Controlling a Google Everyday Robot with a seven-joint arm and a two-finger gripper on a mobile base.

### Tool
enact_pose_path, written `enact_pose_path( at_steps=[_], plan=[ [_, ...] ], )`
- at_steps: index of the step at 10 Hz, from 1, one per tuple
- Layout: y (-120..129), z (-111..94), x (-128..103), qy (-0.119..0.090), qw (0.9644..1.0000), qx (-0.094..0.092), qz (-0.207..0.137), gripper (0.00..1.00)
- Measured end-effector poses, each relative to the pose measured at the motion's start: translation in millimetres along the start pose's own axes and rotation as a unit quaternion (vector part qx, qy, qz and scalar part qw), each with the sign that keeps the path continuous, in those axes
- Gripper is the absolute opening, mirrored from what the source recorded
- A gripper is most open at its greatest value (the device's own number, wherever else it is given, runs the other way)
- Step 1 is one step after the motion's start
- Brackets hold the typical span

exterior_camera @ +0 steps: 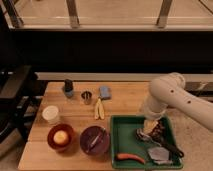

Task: Place pepper in purple bowl

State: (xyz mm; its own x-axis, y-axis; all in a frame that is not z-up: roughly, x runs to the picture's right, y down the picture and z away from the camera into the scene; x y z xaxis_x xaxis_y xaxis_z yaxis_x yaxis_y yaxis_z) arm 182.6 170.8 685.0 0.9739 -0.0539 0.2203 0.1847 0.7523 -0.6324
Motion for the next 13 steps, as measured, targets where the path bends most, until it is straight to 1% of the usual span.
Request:
enact_pose_path(
  at_steps=[1, 5, 7, 8, 9, 11, 13],
  plan=[
    [1, 2, -2, 0.004, 1.0, -0.001, 0.0, 0.65],
    [3, 3, -3, 0.007, 1.0, -0.001, -0.003, 0.65],
    [12, 15, -21, 0.002, 0.9999, -0.002, -0.01, 0.65],
    [18, 22, -34, -0.004, 0.9999, 0.0, -0.015, 0.65],
    [23, 27, -41, -0.01, 0.9998, 0.0, -0.02, 0.65],
    [29, 36, -49, -0.014, 0.9996, -0.002, -0.023, 0.65],
    [31, 52, -54, -0.02, 0.9995, -0.005, -0.025, 0.65]
  ],
)
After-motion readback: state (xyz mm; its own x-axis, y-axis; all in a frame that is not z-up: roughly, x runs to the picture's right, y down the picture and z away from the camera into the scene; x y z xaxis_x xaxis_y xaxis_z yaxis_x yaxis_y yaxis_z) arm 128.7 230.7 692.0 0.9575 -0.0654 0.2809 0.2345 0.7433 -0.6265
